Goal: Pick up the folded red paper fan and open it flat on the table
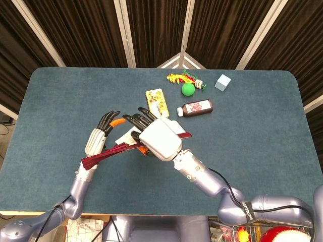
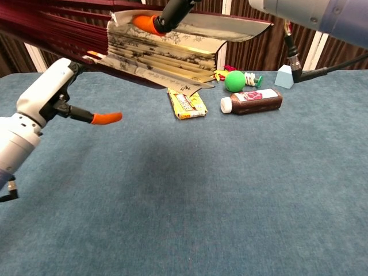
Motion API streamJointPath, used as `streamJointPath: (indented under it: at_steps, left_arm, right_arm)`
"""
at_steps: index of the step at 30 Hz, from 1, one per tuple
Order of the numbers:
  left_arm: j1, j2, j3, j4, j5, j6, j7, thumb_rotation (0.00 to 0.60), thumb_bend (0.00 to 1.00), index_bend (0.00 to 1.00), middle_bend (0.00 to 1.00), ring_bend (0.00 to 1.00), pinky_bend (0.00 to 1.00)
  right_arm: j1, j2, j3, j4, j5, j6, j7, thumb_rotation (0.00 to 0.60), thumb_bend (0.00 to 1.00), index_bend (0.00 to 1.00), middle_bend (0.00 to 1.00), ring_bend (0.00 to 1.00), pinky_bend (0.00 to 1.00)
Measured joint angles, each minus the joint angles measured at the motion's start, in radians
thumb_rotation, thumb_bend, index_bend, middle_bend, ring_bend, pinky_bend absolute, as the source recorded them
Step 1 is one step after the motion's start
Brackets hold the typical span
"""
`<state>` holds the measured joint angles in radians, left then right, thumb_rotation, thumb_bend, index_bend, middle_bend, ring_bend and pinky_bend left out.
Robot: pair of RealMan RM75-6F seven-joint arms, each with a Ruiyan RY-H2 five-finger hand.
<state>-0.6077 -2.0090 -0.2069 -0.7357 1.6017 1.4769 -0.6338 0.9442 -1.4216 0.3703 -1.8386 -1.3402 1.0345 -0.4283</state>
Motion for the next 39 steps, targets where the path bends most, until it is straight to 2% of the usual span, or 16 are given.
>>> streamJointPath:
  at_steps: [5, 8, 12, 22, 26, 28, 32, 39]
  left_arm:
    - [-0.028, -0.064, -0.012, 0.067, 0.004, 0.042, -0.038, 0.600, 0.20, 0.22, 0.07, 0.00, 0.00]
    - [-0.041, -0.094, -0.014, 0.098, 0.005, 0.055, -0.055, 0.600, 0.20, 0.25, 0.10, 0.00, 0.00]
    - [-0.058, -0.118, -0.013, 0.127, 0.003, 0.058, -0.054, 0.600, 0.27, 0.31, 0.13, 0.00, 0.00]
    - [-0.115, -0.170, -0.040, 0.163, -0.028, 0.034, -0.013, 0.600, 0.31, 0.33, 0.15, 0.00, 0.00]
    - [-0.128, -0.182, -0.048, 0.169, -0.036, 0.029, -0.012, 0.600, 0.37, 0.39, 0.18, 0.00, 0.01]
    - [-0.134, -0.188, -0.047, 0.176, -0.037, 0.028, -0.001, 0.600, 0.40, 0.43, 0.19, 0.00, 0.04]
    - [-0.147, -0.202, -0.042, 0.190, -0.037, 0.021, 0.019, 0.600, 0.42, 0.46, 0.21, 0.00, 0.08]
    - [-0.166, -0.206, -0.040, 0.191, -0.043, 0.015, 0.061, 0.600, 0.47, 0.56, 0.28, 0.00, 0.10]
  right_arm:
    - [-0.005, 0.015, -0.004, -0.014, 0.005, 0.008, -0.005, 0.600, 0.44, 0.79, 0.18, 0.22, 0.15]
    - [-0.009, 0.025, -0.008, -0.022, 0.006, 0.012, -0.005, 0.600, 0.44, 0.79, 0.18, 0.22, 0.15]
    - [-0.014, 0.038, -0.013, -0.032, 0.005, 0.019, -0.001, 0.600, 0.44, 0.79, 0.18, 0.22, 0.15]
    - [-0.022, 0.061, -0.029, -0.042, -0.013, 0.026, 0.012, 0.600, 0.44, 0.79, 0.18, 0.22, 0.15]
    - [-0.027, 0.068, -0.038, -0.040, -0.015, 0.026, 0.020, 0.600, 0.44, 0.79, 0.18, 0.22, 0.15]
    - [-0.030, 0.072, -0.042, -0.038, -0.018, 0.026, 0.027, 0.600, 0.44, 0.79, 0.18, 0.22, 0.16]
    - [-0.035, 0.078, -0.048, -0.036, -0.025, 0.030, 0.045, 0.600, 0.44, 0.79, 0.18, 0.22, 0.17]
    - [-0.050, 0.095, -0.062, -0.036, -0.044, 0.042, 0.068, 0.600, 0.44, 0.79, 0.18, 0.22, 0.17]
